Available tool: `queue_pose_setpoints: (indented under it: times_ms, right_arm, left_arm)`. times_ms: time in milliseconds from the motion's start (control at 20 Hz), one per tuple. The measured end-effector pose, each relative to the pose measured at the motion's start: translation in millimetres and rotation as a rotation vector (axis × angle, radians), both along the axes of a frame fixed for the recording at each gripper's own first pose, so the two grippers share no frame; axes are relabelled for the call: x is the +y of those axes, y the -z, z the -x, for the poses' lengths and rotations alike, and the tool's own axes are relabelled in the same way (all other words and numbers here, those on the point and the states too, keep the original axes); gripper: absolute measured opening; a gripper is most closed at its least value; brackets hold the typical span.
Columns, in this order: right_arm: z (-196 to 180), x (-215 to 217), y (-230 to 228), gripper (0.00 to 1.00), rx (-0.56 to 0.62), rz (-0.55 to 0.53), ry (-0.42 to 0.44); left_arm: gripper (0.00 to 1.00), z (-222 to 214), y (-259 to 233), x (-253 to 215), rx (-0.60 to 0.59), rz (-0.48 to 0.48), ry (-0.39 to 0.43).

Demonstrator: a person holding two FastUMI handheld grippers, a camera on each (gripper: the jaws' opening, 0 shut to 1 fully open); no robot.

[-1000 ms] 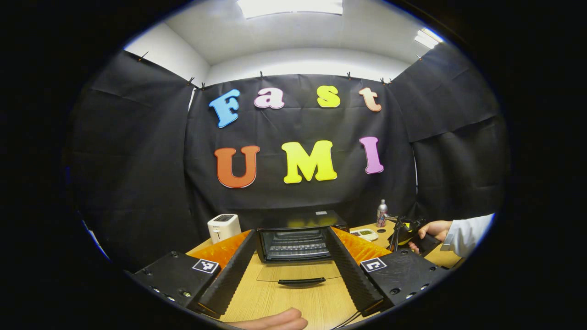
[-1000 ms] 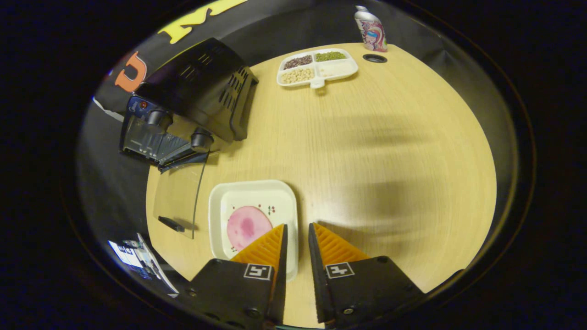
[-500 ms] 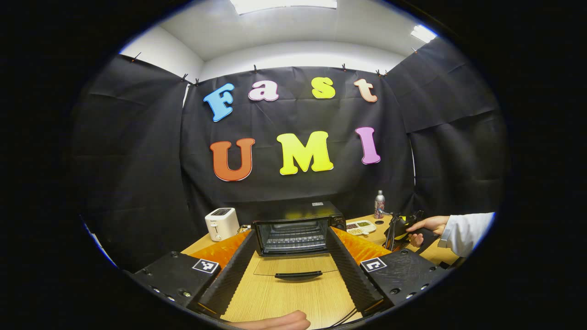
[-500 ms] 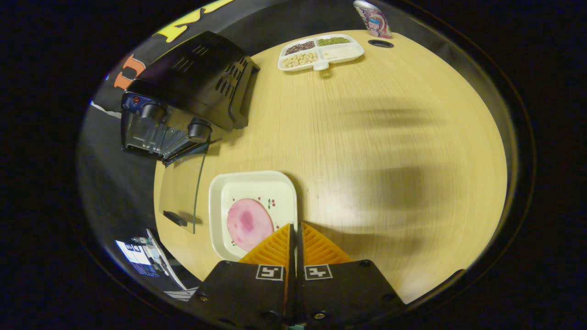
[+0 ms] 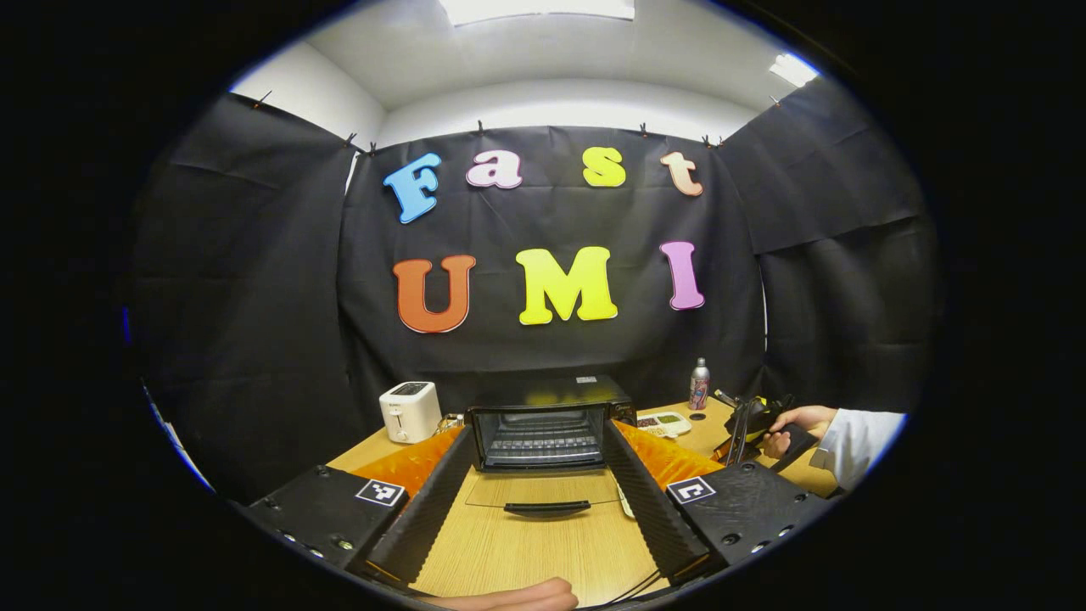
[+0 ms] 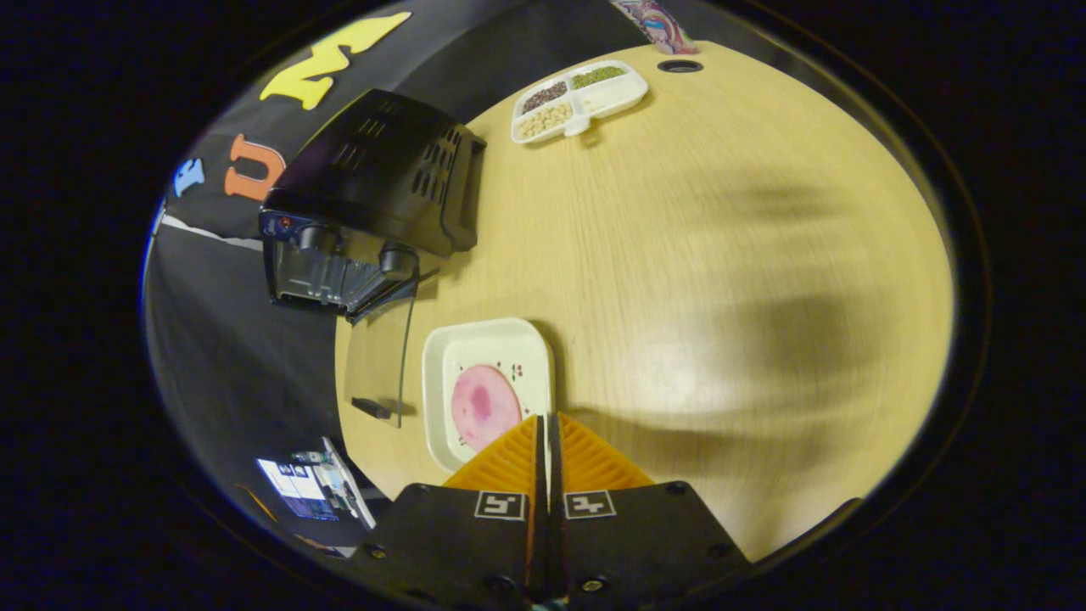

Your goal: Open the electric oven with the left hand, put the food in, and close the electric oven.

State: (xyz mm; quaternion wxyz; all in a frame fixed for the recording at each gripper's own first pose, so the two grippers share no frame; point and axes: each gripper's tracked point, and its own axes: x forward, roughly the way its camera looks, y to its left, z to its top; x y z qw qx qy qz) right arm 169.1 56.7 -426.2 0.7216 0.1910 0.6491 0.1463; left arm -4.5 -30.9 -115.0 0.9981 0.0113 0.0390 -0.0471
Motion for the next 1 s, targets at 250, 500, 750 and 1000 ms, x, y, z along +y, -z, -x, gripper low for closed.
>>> queue_pose_setpoints:
  times_ms: [250,500,750,1000]
  right_arm:
    - [-3,3,4,0.04,-0.025,0.074,-0.025]
    - [6,8,17,0.07,0.025,0.214,-0.068]
    - [6,11,17,0.06,0.01,0.214,-0.178]
    - [11,32,16,0.02,0.12,-0.139,-0.062]
  left_arm:
    - [0.96,-4,9,-2,0.015,0.0,0.015]
    - [0.96,-7,20,-4,0.037,0.004,0.03]
    - [0.96,-11,31,4,0.057,0.01,0.03]
    - [0.96,-14,38,13,0.072,0.022,0.015]
